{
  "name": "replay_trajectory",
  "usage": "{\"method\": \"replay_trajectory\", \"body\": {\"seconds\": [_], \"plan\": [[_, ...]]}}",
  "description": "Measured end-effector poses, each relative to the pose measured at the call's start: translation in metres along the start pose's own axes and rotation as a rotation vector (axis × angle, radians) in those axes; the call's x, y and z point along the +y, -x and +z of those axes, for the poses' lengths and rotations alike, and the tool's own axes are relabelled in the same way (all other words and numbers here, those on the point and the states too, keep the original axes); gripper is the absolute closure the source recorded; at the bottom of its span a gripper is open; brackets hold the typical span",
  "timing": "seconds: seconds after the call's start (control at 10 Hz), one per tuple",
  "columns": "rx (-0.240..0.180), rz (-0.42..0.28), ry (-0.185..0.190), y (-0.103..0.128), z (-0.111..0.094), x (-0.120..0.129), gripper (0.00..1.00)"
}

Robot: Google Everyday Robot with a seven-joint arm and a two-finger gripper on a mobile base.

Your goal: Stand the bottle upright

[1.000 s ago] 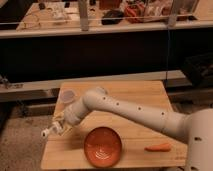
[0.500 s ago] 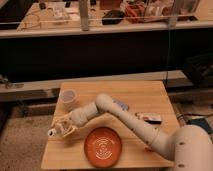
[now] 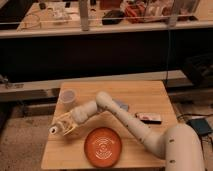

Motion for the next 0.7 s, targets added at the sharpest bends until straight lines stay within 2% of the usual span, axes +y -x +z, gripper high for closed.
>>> {"method": "replay_trajectory", "body": {"seconds": [0.3,0.5,0.7], "plan": [[-0.074,0.04,0.029,0.005,-0.01,-0.004,1.0],[-0.143,0.077,0.046,0.01,-0.016,-0.001,1.0],[-0.187,0.124,0.076,0.017,-0.013,0.003,1.0]]}}
